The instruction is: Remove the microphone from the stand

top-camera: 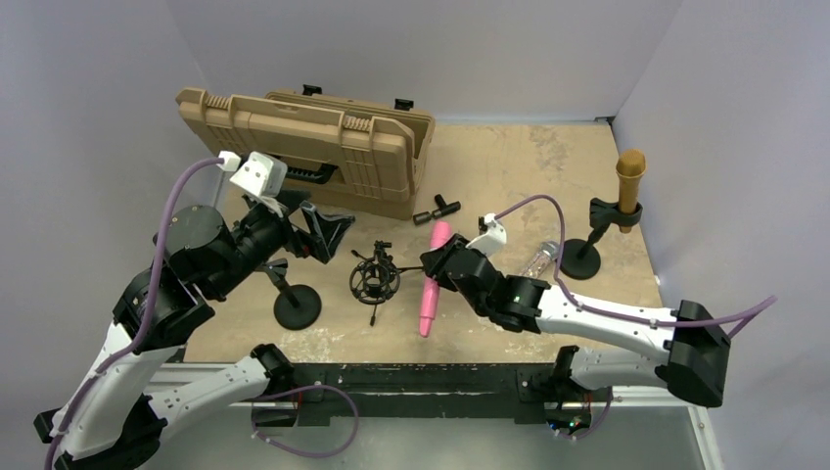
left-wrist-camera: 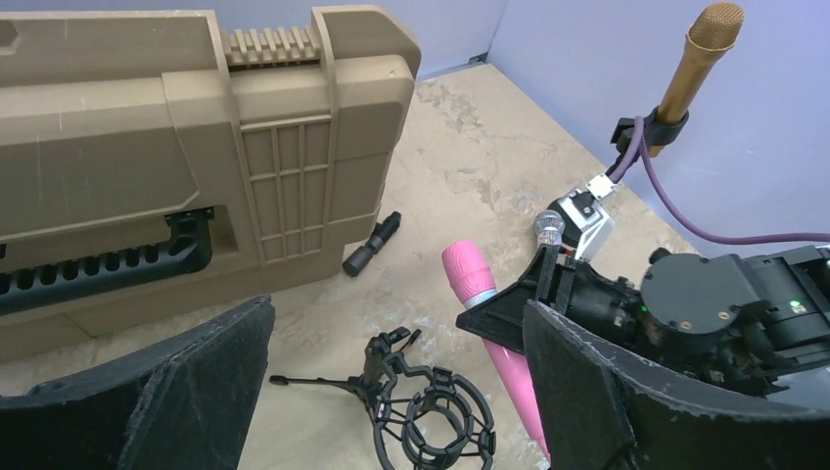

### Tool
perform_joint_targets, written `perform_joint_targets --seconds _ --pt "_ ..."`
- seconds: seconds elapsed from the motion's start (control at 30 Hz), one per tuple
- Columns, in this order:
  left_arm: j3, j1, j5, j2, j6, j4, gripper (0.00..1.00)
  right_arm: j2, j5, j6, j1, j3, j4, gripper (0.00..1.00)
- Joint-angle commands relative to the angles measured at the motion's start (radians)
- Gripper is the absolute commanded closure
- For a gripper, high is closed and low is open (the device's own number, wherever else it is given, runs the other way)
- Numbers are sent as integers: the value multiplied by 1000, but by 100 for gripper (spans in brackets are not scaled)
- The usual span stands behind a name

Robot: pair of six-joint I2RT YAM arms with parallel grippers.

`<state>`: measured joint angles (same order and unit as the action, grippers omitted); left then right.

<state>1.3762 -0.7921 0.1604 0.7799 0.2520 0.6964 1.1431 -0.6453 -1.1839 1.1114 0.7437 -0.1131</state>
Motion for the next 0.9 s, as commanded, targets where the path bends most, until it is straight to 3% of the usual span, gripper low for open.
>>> perform_joint_targets --seconds 0.0,0.2,0.53,0.7,0.87 --pt "18 3 11 -4 9 3 6 37 84 -62 -81 -41 106 100" --pt "-28 4 8 -54 40 2 6 161 71 -165 -140 -48 42 100" --pt "-30 2 31 -66 26 13 6 453 15 -129 -142 49 38 100" --pt "-36 4 37 -58 23 26 6 490 4 -107 -142 50 54 88" --pt "-32 4 77 -56 -14 31 6 524 22 -45 -146 67 102 84"
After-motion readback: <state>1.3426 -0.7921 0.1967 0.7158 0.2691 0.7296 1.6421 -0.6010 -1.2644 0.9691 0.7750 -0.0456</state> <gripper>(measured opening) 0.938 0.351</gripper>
